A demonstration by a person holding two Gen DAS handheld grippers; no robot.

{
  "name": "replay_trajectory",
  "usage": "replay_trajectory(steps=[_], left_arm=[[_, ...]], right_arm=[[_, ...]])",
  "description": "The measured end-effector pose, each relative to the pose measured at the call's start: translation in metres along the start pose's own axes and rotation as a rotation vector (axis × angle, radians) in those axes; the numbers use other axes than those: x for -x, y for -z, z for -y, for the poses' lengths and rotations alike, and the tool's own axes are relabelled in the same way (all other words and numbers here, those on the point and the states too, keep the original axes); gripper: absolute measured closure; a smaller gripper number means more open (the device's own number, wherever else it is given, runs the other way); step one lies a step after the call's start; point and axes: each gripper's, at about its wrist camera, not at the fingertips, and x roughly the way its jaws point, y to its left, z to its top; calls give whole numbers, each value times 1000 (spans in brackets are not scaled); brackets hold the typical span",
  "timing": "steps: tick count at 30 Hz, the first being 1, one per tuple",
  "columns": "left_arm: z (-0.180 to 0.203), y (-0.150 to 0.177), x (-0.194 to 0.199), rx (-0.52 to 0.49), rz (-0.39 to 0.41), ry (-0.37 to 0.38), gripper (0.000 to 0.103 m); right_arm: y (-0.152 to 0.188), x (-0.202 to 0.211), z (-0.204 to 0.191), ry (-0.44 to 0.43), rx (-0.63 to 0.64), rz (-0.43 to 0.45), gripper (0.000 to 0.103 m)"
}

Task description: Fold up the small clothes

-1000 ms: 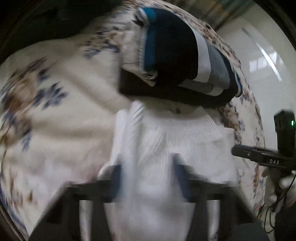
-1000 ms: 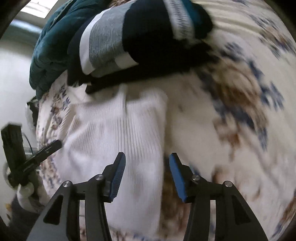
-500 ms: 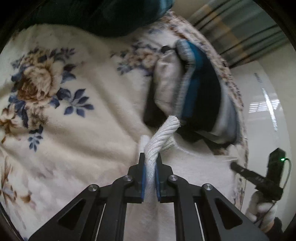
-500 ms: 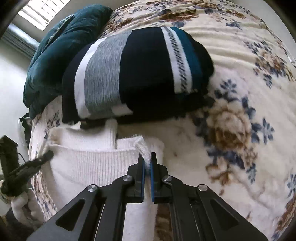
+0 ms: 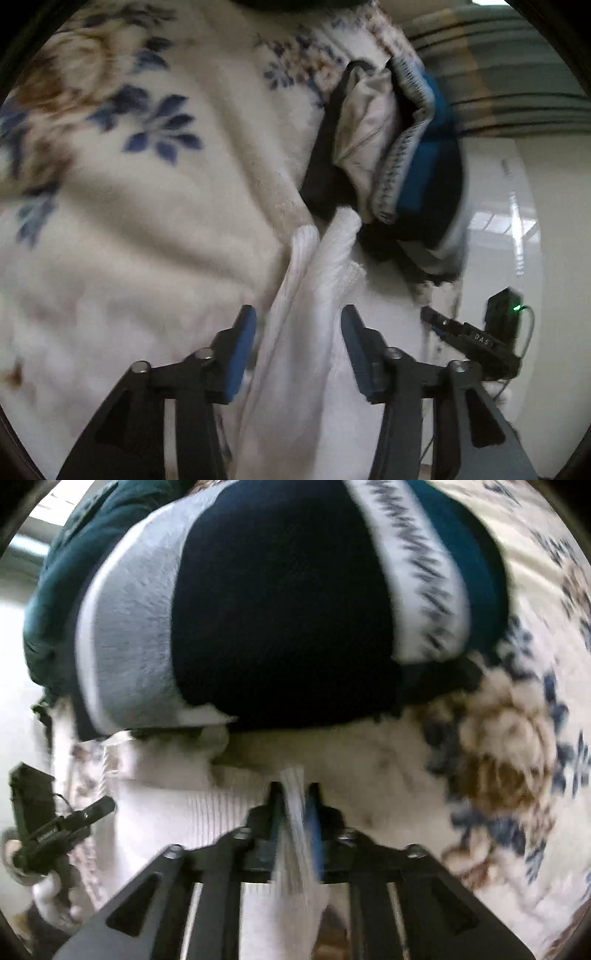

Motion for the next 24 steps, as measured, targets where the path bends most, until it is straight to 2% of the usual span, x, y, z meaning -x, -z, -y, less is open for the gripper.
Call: replay_trajectory(steps=[1,2,4,8,9,10,12,13,14,15,18,20,21,24], left_arm=[[-1,12,12,8,12,16,55],[-2,22,20,5,18,19,54],[-6,49,33,4,25,18,46],[-22,101,24,30,-41,12,46],[-25,109,18,48,-55,5,49],[-30,120,14,66,-53,5,59],[-29,132,13,69,-23,32,91],[-25,135,15,66,-3,16,92],[-22,137,19,63,19,6,92],[-19,138,25,68,49,-2,93],[-28,137,39,98,87,-20,95],[-42,137,36,118,73,-52,95],[-48,138,31,134,47,-42,96],[-42,136,30,144,13,-32,92]], right_arm=[[9,11,8,-31,-31,5,57],[17,18,14,-53,-51,10,54],[49,36,33,-120,-120,5,50],[117,40,56,-199,-204,-79,46],[138,36,62,-222,-232,-116,46],[156,29,67,-240,-257,-151,46],[184,16,70,-268,-287,-183,46],[192,11,72,-291,-304,-191,50],[201,7,72,-326,-320,-189,58],[207,3,67,-357,-310,-185,89],[208,10,52,-299,-266,-120,97],[202,17,52,-214,-273,-69,100],[197,17,55,-188,-286,-62,100],[189,2,49,-156,-263,-130,100]])
